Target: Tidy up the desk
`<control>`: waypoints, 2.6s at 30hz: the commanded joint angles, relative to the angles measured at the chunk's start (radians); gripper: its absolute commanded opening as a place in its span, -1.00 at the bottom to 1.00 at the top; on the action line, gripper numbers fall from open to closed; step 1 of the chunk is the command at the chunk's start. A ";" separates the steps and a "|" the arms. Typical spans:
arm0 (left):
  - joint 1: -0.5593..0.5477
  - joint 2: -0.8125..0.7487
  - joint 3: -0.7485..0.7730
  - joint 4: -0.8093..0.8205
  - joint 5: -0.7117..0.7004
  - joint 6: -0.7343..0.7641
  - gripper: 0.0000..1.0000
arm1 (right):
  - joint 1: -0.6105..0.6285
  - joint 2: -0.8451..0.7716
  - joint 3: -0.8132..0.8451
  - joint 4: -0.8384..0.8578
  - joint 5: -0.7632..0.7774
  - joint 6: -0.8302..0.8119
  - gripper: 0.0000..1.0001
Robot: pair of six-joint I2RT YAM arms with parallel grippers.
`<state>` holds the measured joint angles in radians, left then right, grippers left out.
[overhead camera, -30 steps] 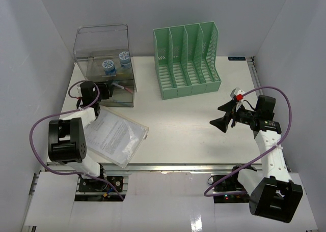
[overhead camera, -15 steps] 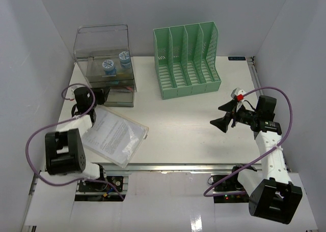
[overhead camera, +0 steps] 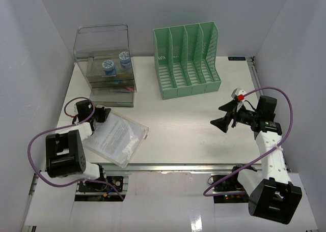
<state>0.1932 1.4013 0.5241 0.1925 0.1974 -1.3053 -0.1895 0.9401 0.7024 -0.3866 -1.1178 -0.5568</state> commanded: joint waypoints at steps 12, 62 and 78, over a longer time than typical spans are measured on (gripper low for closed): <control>0.004 0.378 0.281 0.113 0.141 -0.011 -0.72 | -0.012 0.019 -0.009 0.023 -0.003 -0.001 0.93; 0.111 -0.706 -0.190 -0.186 0.416 0.225 0.96 | 0.578 0.375 0.288 -0.083 0.430 0.085 0.91; 0.104 -1.069 -0.101 -0.612 0.462 0.350 0.96 | 1.033 1.178 0.985 -0.034 0.637 0.528 0.81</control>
<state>0.2989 0.3806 0.3591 -0.2695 0.6679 -1.0163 0.8144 2.0266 1.5758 -0.4388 -0.5001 -0.1345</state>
